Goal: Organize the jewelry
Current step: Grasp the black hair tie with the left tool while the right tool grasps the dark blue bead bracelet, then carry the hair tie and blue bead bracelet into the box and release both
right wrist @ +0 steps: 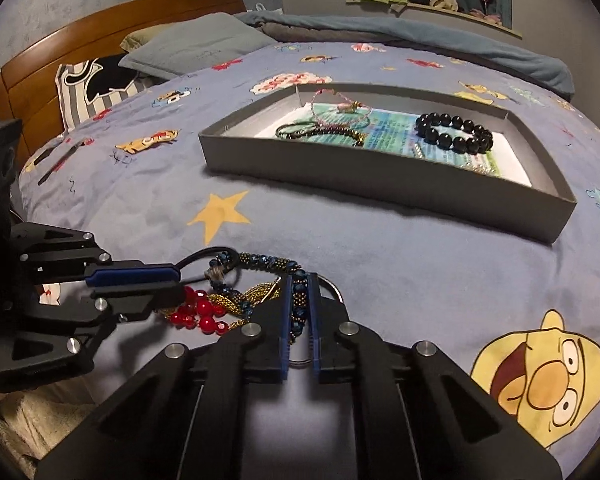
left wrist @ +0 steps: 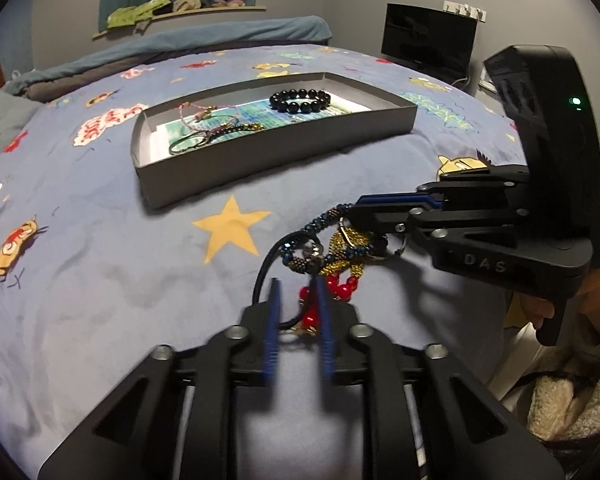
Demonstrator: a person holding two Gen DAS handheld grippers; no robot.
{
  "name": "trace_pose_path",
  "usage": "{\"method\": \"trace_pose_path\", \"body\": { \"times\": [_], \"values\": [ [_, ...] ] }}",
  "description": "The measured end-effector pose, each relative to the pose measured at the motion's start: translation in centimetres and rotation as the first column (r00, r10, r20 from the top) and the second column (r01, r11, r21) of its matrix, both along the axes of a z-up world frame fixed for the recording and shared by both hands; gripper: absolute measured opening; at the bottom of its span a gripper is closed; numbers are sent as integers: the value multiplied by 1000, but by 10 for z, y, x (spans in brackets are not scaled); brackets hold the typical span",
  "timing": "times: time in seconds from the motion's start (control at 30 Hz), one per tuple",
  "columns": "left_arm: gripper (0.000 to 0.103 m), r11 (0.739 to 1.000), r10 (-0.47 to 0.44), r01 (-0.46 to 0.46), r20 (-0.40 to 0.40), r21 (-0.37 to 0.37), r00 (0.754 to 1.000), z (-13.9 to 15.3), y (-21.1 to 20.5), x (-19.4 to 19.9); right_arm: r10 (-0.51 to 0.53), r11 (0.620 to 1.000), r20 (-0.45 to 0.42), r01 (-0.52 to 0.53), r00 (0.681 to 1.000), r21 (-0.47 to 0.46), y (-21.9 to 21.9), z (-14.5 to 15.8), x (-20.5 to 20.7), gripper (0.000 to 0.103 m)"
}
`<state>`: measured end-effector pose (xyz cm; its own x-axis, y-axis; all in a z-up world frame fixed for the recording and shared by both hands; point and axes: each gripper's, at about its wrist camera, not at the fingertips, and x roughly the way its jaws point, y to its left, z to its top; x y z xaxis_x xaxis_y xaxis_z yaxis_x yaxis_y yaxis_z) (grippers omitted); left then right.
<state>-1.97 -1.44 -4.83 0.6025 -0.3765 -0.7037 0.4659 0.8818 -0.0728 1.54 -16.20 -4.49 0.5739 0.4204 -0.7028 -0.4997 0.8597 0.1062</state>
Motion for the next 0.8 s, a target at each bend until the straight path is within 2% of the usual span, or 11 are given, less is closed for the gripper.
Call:
{"method": "trace_pose_path", "body": {
  "times": [0.17,0.3,0.4,0.43,0.63,0.8],
  "values": [
    [29,999,39,-38,7,-26,999,6,11,5,-10,999,42,8,999,33,-7,16,-3,7],
    [28,999,50,-49,-32,19,998,-3,10,16,-13,999,48,11,999,37,-10,20,-2,7],
    [13,997,35,-33,-27,72,999,-12,5,21,-13,999,44,11,999,44,-11,20,-2,7],
    [5,996,33,-32,-20,83,999,-14,5,21,-12,999,43,10,999,42,-10,20,-1,7],
    [4,999,40,-41,20,34,999,4,13,21,-10,999,57,7,998,52,-12,25,-3,7],
    [4,998,58,-56,79,-22,995,38,24,25,4,999,105,-9,995,52,-14,47,-3,7]
  ]
}}
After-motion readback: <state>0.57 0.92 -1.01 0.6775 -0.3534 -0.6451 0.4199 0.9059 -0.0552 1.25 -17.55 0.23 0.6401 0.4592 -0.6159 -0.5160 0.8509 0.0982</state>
